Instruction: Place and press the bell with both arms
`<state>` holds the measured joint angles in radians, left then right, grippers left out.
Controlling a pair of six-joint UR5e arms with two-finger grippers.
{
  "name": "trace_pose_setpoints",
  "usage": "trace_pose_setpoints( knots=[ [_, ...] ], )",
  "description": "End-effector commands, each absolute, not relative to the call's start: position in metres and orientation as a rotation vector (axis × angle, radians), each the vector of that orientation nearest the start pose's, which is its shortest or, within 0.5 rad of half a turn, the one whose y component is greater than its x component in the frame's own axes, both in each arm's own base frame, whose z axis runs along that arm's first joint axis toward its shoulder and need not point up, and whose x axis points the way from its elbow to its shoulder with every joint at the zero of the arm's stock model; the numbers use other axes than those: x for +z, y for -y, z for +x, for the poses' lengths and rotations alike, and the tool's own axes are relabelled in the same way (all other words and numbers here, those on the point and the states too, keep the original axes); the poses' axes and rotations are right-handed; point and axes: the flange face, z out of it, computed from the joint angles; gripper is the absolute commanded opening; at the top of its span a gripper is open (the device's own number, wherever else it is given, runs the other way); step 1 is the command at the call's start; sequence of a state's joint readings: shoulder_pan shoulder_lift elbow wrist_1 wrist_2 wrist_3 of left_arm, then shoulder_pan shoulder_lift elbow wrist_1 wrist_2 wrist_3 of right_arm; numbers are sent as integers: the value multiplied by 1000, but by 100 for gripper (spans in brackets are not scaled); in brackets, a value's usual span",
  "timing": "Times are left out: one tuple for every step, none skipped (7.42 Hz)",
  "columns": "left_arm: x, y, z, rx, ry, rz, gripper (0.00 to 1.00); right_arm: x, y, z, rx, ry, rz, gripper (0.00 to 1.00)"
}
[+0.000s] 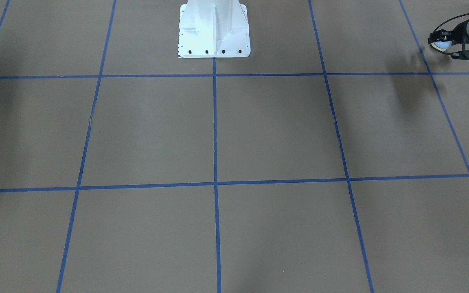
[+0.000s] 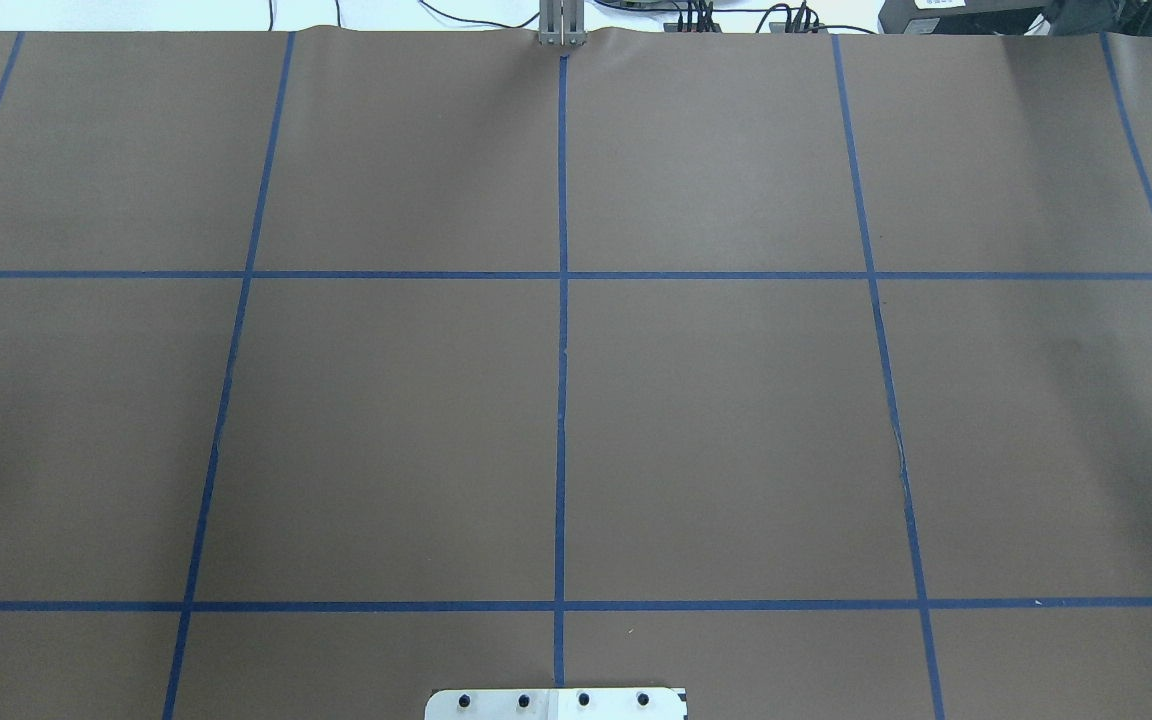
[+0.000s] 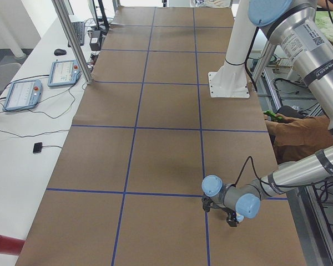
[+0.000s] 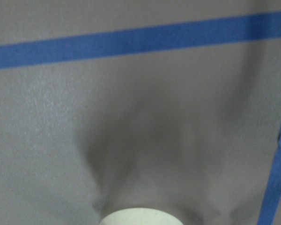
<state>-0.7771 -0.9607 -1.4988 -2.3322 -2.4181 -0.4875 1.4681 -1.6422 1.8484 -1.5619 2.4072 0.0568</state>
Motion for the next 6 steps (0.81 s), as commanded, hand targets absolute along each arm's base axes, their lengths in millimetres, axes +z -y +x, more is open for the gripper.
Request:
trace_pose_setpoints(
  knots=[
    [817,155,75,318,-726,-455,100,551,469,11,-132,846,132,100],
    [819,157,78,314,-721,-459,100,552,469,11,-131,846,131,100],
    [820,157,79,309,-717,-464,100,551,469,11,-133,846,133,100],
    [821,157,78,309,-714,-466,100,552,469,11,-131,846,131,100],
    [823,156,78,309,-711,-470,100,552,469,11,-131,846,131,100],
    [826,157,79,307,-708,-474,99,551,469,11,-133,847,132,100]
  ],
)
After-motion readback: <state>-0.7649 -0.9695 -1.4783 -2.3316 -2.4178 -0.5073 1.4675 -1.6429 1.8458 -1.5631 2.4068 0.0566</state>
